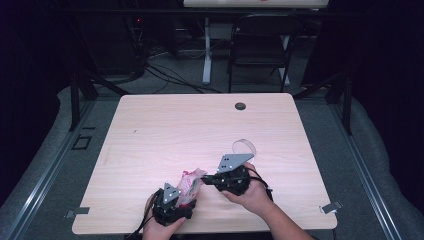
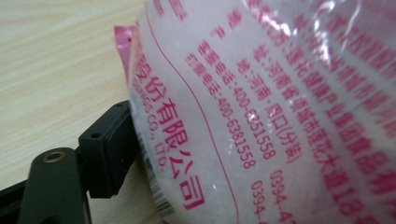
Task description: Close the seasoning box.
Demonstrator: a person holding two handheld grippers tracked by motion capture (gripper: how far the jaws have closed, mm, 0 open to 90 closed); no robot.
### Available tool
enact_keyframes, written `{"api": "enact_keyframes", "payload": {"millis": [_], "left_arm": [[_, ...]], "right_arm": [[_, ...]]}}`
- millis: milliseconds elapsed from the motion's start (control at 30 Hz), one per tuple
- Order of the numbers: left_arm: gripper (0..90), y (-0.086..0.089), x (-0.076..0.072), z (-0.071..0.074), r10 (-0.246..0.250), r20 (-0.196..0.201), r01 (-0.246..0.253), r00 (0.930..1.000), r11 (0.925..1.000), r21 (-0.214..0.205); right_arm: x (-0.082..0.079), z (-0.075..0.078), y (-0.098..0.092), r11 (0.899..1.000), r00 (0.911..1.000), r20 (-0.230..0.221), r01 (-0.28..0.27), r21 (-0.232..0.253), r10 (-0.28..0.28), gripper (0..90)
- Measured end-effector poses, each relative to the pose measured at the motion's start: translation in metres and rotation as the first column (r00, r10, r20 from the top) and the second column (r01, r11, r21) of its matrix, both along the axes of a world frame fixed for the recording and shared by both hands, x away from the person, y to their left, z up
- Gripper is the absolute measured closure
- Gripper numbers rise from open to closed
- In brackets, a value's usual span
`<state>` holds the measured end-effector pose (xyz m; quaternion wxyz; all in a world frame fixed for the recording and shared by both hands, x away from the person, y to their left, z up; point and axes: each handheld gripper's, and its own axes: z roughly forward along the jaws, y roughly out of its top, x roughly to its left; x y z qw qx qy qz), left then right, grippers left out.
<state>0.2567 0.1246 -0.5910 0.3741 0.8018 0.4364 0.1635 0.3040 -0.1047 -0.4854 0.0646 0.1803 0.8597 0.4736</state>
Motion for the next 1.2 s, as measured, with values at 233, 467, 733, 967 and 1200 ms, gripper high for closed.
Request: {"api": "enact_keyframes", "payload": {"millis": [233,467,733,967,1200], "left_arm": [[20.8,-0.0049,-0.0024,-0.0019,0.008,0.028,-0.009,0.9996,0.9990,0.043],[21.4,-0.0060,-0.0034,-0.0026,0.029,0.036,-0.031,0.9989,0.9988,0.038],[35.1,-0.0042,-0.0071,-0.0037,0.056,0.069,-0.058,0.9960,0.9980,0.024],[42.9,-0.0035,-0.0083,-0.0038,0.065,0.082,-0.067,0.9945,0.9976,0.020],[48.0,-0.0002,-0.0064,-0.0008,0.045,0.074,-0.046,0.9963,0.9986,0.024]], "right_arm": [[-0.0002,-0.0003,-0.0002,1.000,1.0000,0.001,0.001,-0.002,-0.001,90.0],[-0.0016,-0.0005,0.0007,1.000,1.0000,0.008,0.003,0.001,-0.003,90.0],[-0.0015,-0.0003,0.0002,1.000,1.0000,0.010,0.000,0.002,0.000,90.0],[-0.0008,-0.0008,-0.0002,1.000,0.9999,0.011,0.002,-0.004,-0.002,90.0],[-0.0016,-0.0005,0.0000,1.000,0.9999,0.014,0.001,0.000,-0.001,90.0]]}}
